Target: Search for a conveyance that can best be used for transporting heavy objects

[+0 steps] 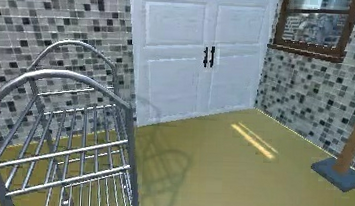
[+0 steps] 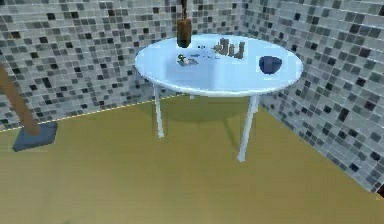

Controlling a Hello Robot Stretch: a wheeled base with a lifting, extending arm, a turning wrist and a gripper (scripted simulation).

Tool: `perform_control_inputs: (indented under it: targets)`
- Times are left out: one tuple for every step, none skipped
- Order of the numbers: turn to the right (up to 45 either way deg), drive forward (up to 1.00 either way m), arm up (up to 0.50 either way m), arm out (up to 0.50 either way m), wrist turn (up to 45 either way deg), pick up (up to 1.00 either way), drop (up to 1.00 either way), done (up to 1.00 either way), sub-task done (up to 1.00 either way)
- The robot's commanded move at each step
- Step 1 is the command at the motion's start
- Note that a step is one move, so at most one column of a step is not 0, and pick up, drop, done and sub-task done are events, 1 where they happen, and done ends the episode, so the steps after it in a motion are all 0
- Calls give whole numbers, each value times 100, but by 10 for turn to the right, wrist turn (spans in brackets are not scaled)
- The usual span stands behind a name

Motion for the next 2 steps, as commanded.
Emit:
perform_control_inputs:
  targets:
    - [-270, 0, 0, 0, 0, 0, 0, 0, 0]
    - [0, 0, 0, 0, 0, 0, 0, 100, 0]
